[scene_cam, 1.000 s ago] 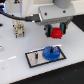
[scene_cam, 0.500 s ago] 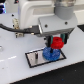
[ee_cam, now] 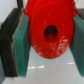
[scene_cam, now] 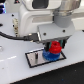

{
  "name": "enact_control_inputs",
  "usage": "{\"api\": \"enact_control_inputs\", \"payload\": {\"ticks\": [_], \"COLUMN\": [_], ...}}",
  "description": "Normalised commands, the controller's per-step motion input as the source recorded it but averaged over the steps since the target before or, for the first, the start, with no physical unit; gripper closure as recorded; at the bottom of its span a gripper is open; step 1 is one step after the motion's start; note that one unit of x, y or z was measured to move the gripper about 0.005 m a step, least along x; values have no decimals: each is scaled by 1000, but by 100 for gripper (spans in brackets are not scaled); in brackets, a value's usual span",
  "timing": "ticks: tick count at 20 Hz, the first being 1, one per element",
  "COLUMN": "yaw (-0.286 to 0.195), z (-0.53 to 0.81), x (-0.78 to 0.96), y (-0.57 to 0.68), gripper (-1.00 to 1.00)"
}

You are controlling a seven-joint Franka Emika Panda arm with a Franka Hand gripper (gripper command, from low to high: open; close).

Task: Insert the blue gear onto the right peg, followed by the red gear

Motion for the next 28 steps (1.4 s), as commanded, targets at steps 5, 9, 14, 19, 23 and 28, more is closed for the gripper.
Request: {"api": "enact_control_inputs", "payload": {"ticks": [5, 9, 14, 19, 23, 28], "yaw": [0, 0, 0, 0, 0, 0], "z": [3, 338, 187, 48, -113, -187], "x": [40, 6, -7, 77, 224, 207], "y": [-18, 1, -13, -62, -107, -129], "gripper": [100, 100, 100, 100, 100, 100]}}
